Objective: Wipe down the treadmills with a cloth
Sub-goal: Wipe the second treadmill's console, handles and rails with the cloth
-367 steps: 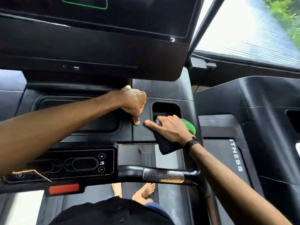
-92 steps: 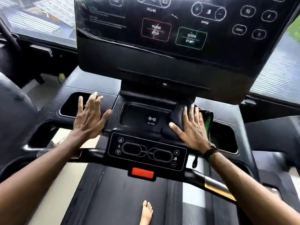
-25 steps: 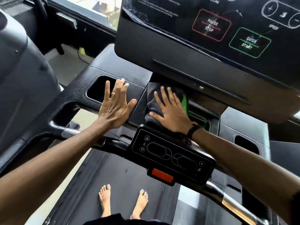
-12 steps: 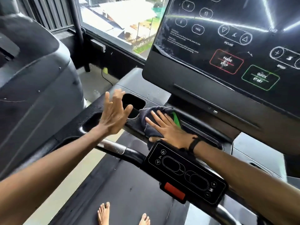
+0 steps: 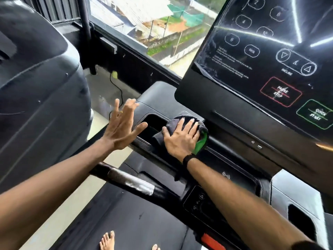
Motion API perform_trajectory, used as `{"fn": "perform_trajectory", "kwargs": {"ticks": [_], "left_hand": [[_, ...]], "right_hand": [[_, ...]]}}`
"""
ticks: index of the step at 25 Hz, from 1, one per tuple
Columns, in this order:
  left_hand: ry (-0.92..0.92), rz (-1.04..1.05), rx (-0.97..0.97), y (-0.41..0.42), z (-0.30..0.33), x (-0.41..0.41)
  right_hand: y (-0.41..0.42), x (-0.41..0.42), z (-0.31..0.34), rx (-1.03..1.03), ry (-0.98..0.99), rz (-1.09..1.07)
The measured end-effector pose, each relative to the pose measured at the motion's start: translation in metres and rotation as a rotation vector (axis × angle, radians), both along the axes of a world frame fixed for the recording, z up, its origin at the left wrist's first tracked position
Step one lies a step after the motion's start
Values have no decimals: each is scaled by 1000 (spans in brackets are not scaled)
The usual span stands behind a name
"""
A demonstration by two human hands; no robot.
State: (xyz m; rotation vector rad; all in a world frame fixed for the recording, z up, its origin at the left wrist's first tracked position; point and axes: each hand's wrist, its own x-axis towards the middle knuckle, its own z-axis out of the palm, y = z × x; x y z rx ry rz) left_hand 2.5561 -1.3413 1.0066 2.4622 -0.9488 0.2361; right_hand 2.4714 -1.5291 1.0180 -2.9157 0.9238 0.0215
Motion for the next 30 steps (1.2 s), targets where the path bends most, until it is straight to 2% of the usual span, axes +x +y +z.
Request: {"fn": "perform_trajectory", "kwargs": {"ticks": [6,7,10,11,13,15,17,19,21,22,25,27,30], "left_hand": [[67,-19,-71,13,-22,28],[67,-17,-86,11,-23,26],[113,40,-145,10,-27,28],[116,56,-146,8,-28,30],[102,62,-130,6,-29,33],[91,79,-143,7,-29,34],[89,85,-143,9,-30,34],[89,68,-131,11,-30,33],[92,54,-116,11,-29,32],[98,47,-112,11,-28,33],[109,61,-131,10,-25,29],[97,102,-155,10,-25,32],[79,138,-185,10,-26,31]], "right_hand": [[-18,72,7,3,-10,-176],[-28,84,12,45,6,-202],[-37,129,28,395,9,-253],[-33,148,28,403,-25,-255],[-19,187,17,225,11,-172],[5,209,2,37,86,28],[25,198,-10,12,106,292],[33,154,-7,82,88,423],[21,107,-6,56,36,339],[11,95,-4,20,33,224],[-12,128,8,24,80,-84],[-11,185,3,24,95,-92],[13,238,-11,-56,211,157]]}}
